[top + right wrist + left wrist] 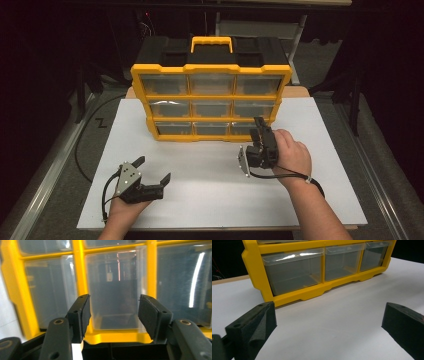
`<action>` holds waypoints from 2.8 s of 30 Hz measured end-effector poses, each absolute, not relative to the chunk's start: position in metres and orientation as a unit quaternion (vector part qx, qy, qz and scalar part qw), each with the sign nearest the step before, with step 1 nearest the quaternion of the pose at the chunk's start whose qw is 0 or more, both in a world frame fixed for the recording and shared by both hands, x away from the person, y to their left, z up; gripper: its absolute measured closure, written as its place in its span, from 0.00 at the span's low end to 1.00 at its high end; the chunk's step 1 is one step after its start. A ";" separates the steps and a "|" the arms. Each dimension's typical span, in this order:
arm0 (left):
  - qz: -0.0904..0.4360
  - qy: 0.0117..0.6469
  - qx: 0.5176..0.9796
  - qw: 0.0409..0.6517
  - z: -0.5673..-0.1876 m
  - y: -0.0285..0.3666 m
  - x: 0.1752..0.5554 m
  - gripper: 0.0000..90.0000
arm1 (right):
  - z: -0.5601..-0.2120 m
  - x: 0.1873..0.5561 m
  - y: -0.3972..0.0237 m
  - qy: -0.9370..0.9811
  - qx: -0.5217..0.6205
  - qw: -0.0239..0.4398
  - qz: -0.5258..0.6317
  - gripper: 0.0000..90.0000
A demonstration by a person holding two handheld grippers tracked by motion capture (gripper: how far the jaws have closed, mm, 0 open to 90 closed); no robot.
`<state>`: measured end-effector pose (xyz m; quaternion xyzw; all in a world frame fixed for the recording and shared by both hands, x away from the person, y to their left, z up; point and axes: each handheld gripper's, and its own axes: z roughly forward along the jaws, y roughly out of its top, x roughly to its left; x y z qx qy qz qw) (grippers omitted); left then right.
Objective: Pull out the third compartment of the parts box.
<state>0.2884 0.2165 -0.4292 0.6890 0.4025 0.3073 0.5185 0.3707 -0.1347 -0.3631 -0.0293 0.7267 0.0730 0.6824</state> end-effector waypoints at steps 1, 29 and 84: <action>0.308 0.402 0.689 0.518 -0.429 0.217 0.288 0.00 | -0.360 0.372 -0.134 0.727 -0.014 0.682 0.077 0.52; 0.305 0.398 0.690 0.522 -0.430 0.215 0.289 0.01 | -0.285 0.389 -0.130 0.676 -0.014 0.733 0.076 0.73; 0.305 0.397 0.690 0.523 -0.430 0.214 0.290 0.01 | -0.265 0.382 -0.127 0.652 -0.033 0.756 0.057 0.93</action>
